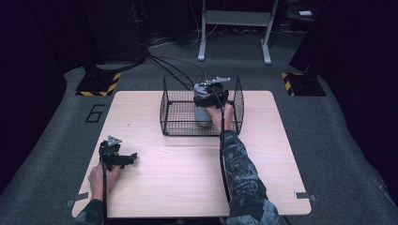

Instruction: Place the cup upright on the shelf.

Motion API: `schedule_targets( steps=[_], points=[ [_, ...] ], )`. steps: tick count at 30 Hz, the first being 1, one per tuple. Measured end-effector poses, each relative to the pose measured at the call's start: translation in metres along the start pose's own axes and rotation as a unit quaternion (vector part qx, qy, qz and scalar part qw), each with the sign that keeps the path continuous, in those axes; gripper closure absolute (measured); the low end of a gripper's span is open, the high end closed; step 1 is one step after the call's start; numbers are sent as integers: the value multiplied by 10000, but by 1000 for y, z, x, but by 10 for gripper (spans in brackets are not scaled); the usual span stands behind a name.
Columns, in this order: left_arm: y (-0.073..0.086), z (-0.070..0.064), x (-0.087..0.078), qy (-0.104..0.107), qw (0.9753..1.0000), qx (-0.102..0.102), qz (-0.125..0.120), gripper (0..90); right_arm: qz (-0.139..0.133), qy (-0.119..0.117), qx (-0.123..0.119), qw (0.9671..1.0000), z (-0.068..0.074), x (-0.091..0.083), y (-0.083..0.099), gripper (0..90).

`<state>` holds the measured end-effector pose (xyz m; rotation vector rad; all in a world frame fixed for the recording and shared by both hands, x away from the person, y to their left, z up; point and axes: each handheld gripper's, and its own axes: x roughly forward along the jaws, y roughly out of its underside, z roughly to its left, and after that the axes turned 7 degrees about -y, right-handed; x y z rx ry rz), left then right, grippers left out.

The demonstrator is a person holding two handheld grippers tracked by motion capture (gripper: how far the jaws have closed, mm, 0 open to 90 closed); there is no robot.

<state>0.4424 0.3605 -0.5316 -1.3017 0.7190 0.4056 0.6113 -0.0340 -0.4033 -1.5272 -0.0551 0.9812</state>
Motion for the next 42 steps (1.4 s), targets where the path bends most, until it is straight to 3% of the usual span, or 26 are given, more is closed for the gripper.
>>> schedule_targets(
  steps=[2,3,5,13,20,29,38,39,42],
  points=[
    [0,0,0,2,10000,-9,5,5,47,39,77,10000,0,1,2,31],
    [0,0,0,6,10000,-4,6,5,69,48,-11,10000,-2,2,3,31],
    [0,0,0,6,10000,-5,8,5,102,106,71,9999,-2,3,4,31],
    [0,0,0,2,10000,0,7,5,140,100,-18,9999,-2,3,6,31],
    [0,0,0,4,10000,-2,6,5,-118,46,-119,9998,0,-5,23,31],
    [0,-1,0,2,10000,-55,-25,5,-79,50,-222,9997,1,-5,23,30],
    [-1,0,-1,21,10000,-32,49,5,-95,71,-17,9999,1,-7,22,20],
    [0,-1,0,-4,10000,-65,-27,5,-43,66,-18,10000,0,-7,22,0],
    [0,-1,0,-4,10000,-68,-32,5,120,-164,160,9997,-3,-7,22,0]
  ],
)
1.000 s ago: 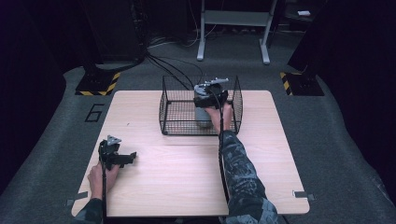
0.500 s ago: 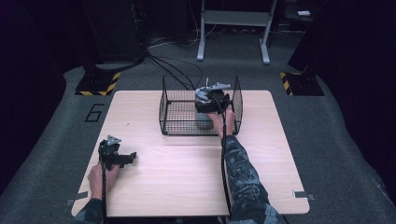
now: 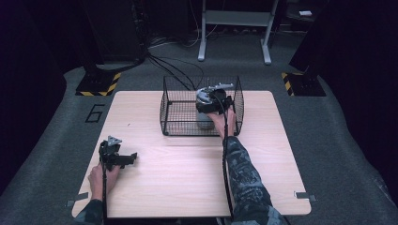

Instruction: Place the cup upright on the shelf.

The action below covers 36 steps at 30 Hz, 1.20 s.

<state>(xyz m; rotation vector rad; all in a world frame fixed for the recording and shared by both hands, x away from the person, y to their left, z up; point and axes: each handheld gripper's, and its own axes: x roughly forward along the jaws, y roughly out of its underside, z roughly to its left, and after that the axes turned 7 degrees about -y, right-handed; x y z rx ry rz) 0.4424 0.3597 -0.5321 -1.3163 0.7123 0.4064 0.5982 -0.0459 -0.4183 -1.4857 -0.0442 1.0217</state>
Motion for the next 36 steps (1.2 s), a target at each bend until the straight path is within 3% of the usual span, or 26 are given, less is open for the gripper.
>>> schedule_targets(
  steps=[5,9,12,20,23,36],
  points=[
    [0,0,0,-1,10000,4,-6,5,-15,-60,-23,10000,0,-10,-2,0],
    [0,0,0,7,10000,10,26,5,-20,-126,-6,9999,2,-26,-4,0],
    [0,0,0,6,10000,11,21,5,-52,-173,-171,9997,7,-44,-5,0],
    [0,0,0,-2,10000,2,-8,5,-149,-320,-247,9991,14,-72,-1,0],
    [0,0,0,-3,10000,1,-8,5,-16,-367,-388,9986,21,-83,4,0],
    [0,0,0,-3,10000,4,-6,5,84,-400,-765,9962,33,-123,28,0]
  ],
)
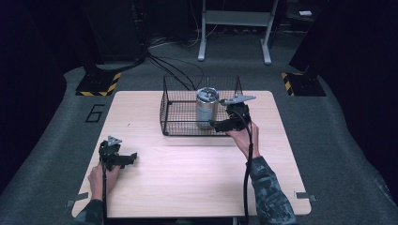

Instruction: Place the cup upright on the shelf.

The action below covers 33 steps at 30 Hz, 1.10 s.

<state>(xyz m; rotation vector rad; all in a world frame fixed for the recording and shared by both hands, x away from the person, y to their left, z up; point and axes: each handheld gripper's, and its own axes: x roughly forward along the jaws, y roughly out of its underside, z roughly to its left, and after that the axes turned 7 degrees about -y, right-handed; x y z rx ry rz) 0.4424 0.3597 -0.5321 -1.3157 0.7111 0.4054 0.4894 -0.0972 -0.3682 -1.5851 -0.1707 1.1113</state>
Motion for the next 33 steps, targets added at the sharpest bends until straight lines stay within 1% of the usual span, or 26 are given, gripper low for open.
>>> schedule_targets(
  steps=[1,2,3,4,6,7,9,10,11,13,16,17,18,19,20,21,22,23,24,26,27,28,29,30,31,33],
  points=[
    [0,0,0,0,10000,0,0,5,0,0,0,10000,0,0,0,0],
    [0,0,0,0,10000,1,0,5,3,8,-12,10000,2,-4,1,0],
    [0,0,0,-1,10000,-1,0,5,-38,44,-35,10000,4,-12,5,0],
    [0,0,0,0,10000,0,0,5,-38,44,-35,10000,4,-12,5,0],
    [0,0,0,0,10000,-3,-1,5,-47,55,-80,9999,5,-21,10,0],
    [0,0,0,-1,10000,-3,-2,5,-54,77,-118,9999,5,-25,13,0],
    [0,0,0,0,10000,-3,-3,5,-24,125,-107,9999,7,-33,19,0],
    [0,0,0,0,10000,-3,-3,5,-12,174,-112,9998,6,-40,28,0],
    [0,0,0,1,10000,-1,-1,5,-12,174,-112,9998,6,-40,28,0],
    [0,0,0,1,10000,1,0,5,12,232,-94,9997,4,-46,38,0],
    [0,0,0,0,10000,1,1,5,-3,283,56,9996,-1,-54,54,0],
    [0,0,0,-1,10000,0,1,5,50,378,143,9992,-4,-58,63,0],
    [0,0,0,-4,10000,-16,-5,5,39,411,177,9990,-6,-60,68,0],
    [0,0,0,-4,10000,-16,-5,5,39,411,177,9990,-6,-60,68,0],
    [0,0,0,-5,10000,-20,-6,5,73,451,248,9986,-8,-63,77,0],
    [0,0,0,-5,10000,-20,-6,5,73,451,248,9986,-8,-63,77,0],
    [0,0,0,-9,10000,-23,-7,5,103,526,274,9982,-9,-66,85,0],
    [0,0,0,-9,10000,-23,-7,5,103,526,274,9982,-9,-66,85,0],
    [0,0,0,-14,10000,-26,-2,5,151,573,325,9977,-10,-68,92,0],
    [0,0,0,-14,10000,-28,-3,5,135,586,329,9976,-11,-69,96,0],
    [0,0,0,-15,10000,-28,-4,5,157,622,390,9972,-13,-71,103,0],
    [0,0,0,-15,10000,-28,-4,5,157,622,390,9972,-13,-71,103,0],
    [0,0,0,-14,10000,-27,-2,5,137,649,406,9970,-14,-72,107,0],
    [0,0,0,-15,10000,-21,1,5,121,700,488,9963,-16,-74,115,0],
    [0,0,0,-15,10000,-21,1,5,121,700,488,9963,-16,-74,115,0],
    [0,0,0,-14,10000,-22,1,5,121,726,553,9958,-18,-74,124,0]
  ],
)
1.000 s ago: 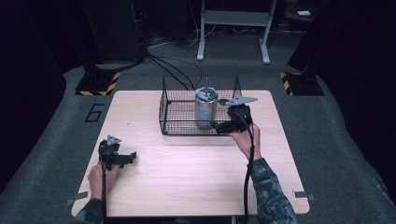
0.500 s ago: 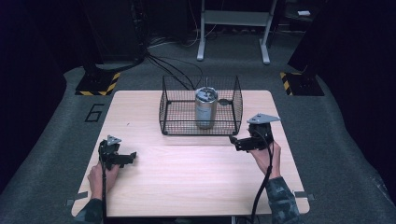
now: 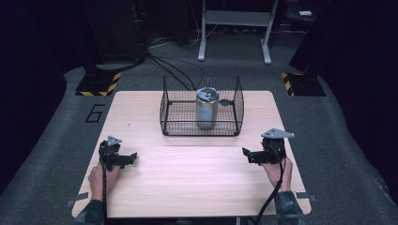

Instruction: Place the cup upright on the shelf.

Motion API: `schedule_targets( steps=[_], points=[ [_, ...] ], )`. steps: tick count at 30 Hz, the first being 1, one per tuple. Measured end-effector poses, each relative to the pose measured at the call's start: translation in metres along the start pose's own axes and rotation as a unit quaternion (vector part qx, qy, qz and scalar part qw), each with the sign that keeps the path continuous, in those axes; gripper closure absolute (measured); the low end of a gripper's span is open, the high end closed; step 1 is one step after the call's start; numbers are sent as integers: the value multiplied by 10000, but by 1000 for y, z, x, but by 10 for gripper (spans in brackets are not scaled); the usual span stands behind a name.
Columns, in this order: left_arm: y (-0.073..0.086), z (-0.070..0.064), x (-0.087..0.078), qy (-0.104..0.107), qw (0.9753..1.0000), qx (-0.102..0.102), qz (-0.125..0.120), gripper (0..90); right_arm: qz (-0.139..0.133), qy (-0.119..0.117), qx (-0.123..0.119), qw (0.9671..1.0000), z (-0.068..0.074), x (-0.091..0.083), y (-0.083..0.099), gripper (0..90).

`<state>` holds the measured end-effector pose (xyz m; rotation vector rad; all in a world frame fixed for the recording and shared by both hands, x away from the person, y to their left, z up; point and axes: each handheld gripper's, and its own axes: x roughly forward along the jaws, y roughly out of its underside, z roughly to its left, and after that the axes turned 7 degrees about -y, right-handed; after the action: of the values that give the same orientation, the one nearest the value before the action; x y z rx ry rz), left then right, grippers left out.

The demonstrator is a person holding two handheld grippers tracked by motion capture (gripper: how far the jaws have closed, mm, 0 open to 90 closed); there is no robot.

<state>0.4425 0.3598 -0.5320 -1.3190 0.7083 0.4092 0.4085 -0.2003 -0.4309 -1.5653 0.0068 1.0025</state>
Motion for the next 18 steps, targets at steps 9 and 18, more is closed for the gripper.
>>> schedule_targets(
  steps=[9,18],
  points=[
    [0,0,0,-4,10000,-2,0,5,171,195,226,9994,-10,-1,41,0],
    [-1,0,0,3,10000,6,41,5,377,299,650,9967,-22,8,82,0]
  ],
)
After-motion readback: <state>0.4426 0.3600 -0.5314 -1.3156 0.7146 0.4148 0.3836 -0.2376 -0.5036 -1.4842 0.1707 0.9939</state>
